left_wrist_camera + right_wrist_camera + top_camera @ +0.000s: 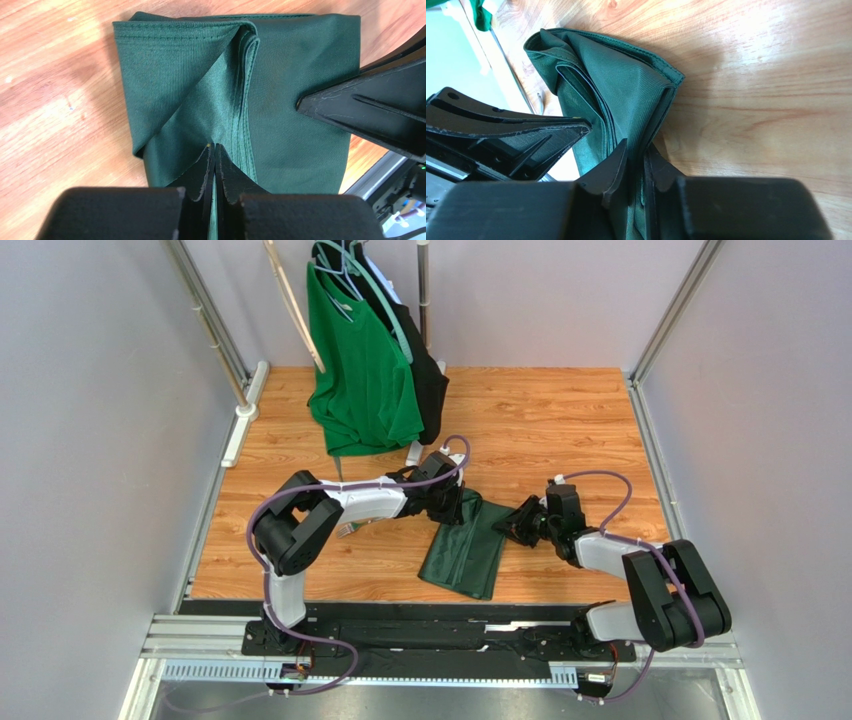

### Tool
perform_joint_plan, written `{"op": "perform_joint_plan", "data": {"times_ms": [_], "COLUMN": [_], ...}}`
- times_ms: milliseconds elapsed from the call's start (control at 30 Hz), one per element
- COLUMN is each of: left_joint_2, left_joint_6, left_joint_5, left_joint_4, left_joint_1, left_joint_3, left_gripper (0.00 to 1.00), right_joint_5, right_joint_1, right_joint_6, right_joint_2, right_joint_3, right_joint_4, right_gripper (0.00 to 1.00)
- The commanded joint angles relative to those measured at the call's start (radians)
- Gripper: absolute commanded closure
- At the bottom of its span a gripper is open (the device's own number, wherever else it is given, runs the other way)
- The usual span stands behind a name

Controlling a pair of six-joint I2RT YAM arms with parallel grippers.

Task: Fold the napkin into a case and place the utensils inside
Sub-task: Fold the 2/3-rectangle-folded napkin at the center of the board.

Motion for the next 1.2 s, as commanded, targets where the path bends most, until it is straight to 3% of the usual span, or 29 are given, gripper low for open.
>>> {"op": "perform_joint_plan", "data": {"times_ms": [0,233,367,400,633,800,933,1033,1167], "left_joint_2": [0.022,0.054,0.075,0.078,0.108,0.112,0.05,-0.006,-0.07], "left_joint_6": [-0.032,-0.046,-0.049,-0.052,-0.074,-0.097,-0.1,-0.094,-0.078], "left_joint_5": [0.045,0.056,0.063,0.068,0.074,0.089,0.082,0.065,0.053], "left_joint_4": [0.067,0.089,0.104,0.107,0.161,0.211,0.222,0.176,0.093], "left_joint_1": [-0.004,-0.028,-0.038,-0.039,-0.061,-0.064,-0.062,-0.061,-0.061], "left_joint_3": [0.025,0.033,0.036,0.037,0.05,0.021,-0.018,-0.033,-0.027], "left_gripper": [0.95,0.96,0.96,0.96,0.96,0.96,0.96,0.92,0.76], "right_joint_5": [0.019,0.038,0.067,0.082,0.28,0.358,0.403,0.418,0.43], "right_joint_1": [0.007,0.033,0.06,0.068,0.206,0.281,0.283,0.28,0.281], "right_joint_6": [-0.054,-0.109,-0.151,-0.154,-0.088,0.013,0.038,0.032,0.007], "right_joint_2": [-0.019,-0.062,-0.059,-0.047,0.103,0.197,0.219,0.217,0.216], "right_joint_3": [0.048,0.111,0.197,0.217,0.482,0.623,0.632,0.628,0.632], "right_joint_4": [-0.036,-0.21,-0.367,-0.399,-0.753,-0.86,-0.887,-0.888,-0.891], "right_gripper": [0.84,0.81,0.99,1.0,1.0,1.0,1.0,1.0,1.0]}}
